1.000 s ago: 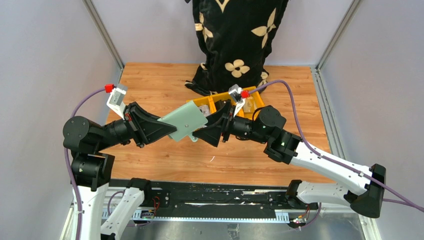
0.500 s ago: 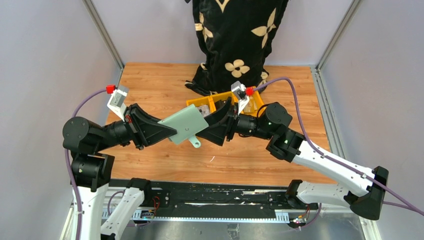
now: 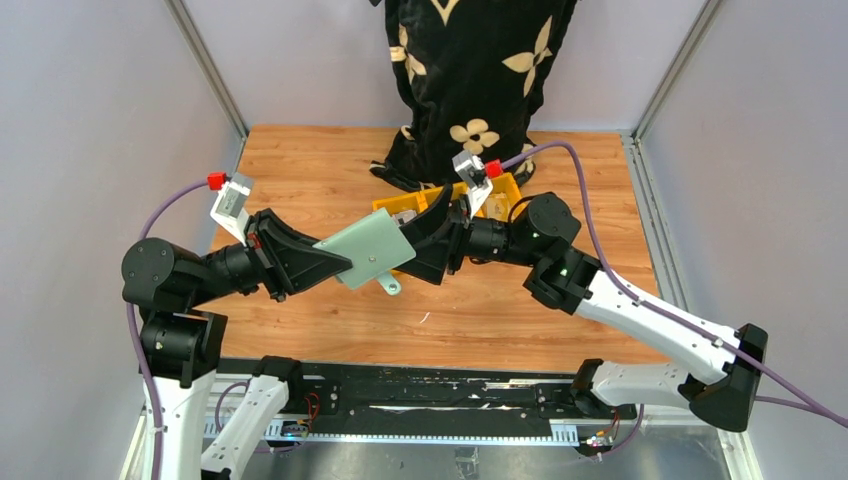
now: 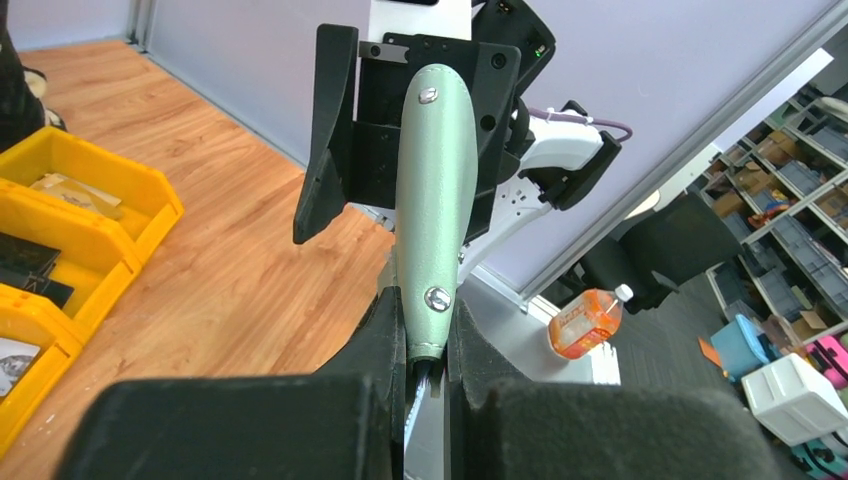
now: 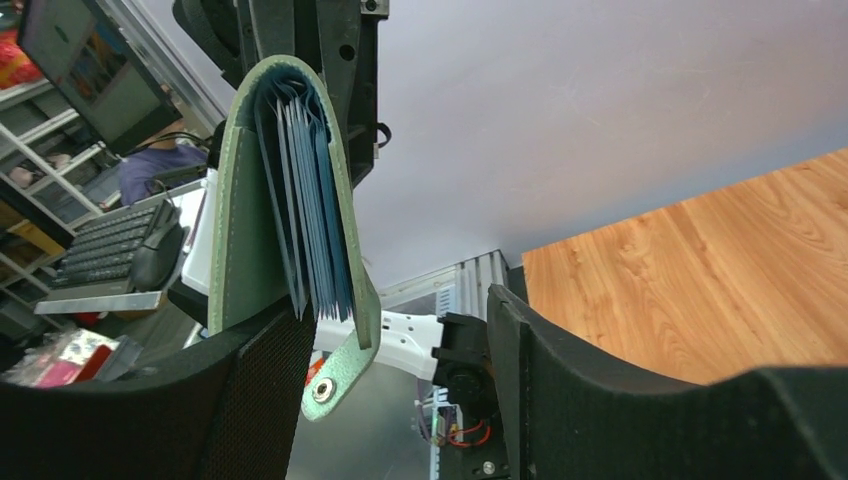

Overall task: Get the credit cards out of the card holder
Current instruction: Open the card holder.

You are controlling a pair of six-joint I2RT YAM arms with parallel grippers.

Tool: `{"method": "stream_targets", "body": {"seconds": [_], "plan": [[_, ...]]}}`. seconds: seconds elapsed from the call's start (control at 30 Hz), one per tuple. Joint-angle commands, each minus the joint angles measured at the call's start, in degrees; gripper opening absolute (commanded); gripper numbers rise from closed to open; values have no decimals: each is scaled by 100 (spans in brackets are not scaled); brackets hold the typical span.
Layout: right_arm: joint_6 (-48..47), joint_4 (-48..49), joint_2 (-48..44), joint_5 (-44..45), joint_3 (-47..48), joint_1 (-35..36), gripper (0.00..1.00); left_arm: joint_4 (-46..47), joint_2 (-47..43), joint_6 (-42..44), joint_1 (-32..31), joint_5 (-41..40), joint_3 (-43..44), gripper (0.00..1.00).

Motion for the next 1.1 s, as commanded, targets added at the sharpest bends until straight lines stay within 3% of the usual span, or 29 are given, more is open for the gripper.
{"method": "stream_targets", "body": {"seconds": [0.0, 0.1, 0.17, 0.23, 0.27, 0.3, 0.37, 0.4, 0.47, 0.5, 0.6, 0.67, 0.77, 0.87, 1.07], "plan": [[428, 787, 245, -108, 309, -64, 66, -133, -81, 47, -18, 135, -81, 0], [986, 1416, 592, -268, 406, -67, 55, -209, -111, 144, -18, 147, -219, 0], [1315, 1928, 704, -393, 305, -61, 41, -454, -116, 346, -18, 167, -259, 0], [1503, 2192, 737, -429, 194, -61, 16, -752, -110, 549, -18, 193, -323, 4], [1511, 2151, 716, -418, 151, -61, 8, -829, -108, 639, -18, 203, -350, 11], [1473, 2071, 659, -390, 96, -62, 1, -932, -103, 777, -18, 174, -339, 32], [1305, 1743, 498, -184, -32, -61, 0, -1428, -78, 1294, -18, -99, -188, 94], [1175, 1262, 373, -20, -54, -61, 0, -1655, -73, 1779, -18, -392, -36, 99], [837, 312, 268, 466, 115, -53, 0, -1954, -95, 2485, -18, -951, 278, 100], [697, -637, 244, 808, 292, -42, 0, -2030, -140, 3109, -18, -1197, 415, 100], [116, -2225, 373, 1917, 971, 277, 0, -1752, -446, 4211, -18, -1893, 432, 100], [-116, -3004, 619, 2682, 1367, 625, 0, -1538, -679, 4757, -18, -1946, 284, 100], [-209, -3998, 1159, 3460, 2310, 994, 0, -1516, -957, 5307, -18, -1364, -82, 100], [-479, -4397, 1586, 4093, 2902, 1454, 0, -1515, -1450, 6001, -18, -1417, -527, 100], [-766, -4809, 2182, 4259, 3618, 1928, 0, -1513, -1938, 7431, -18, -2373, -990, 100]]}}
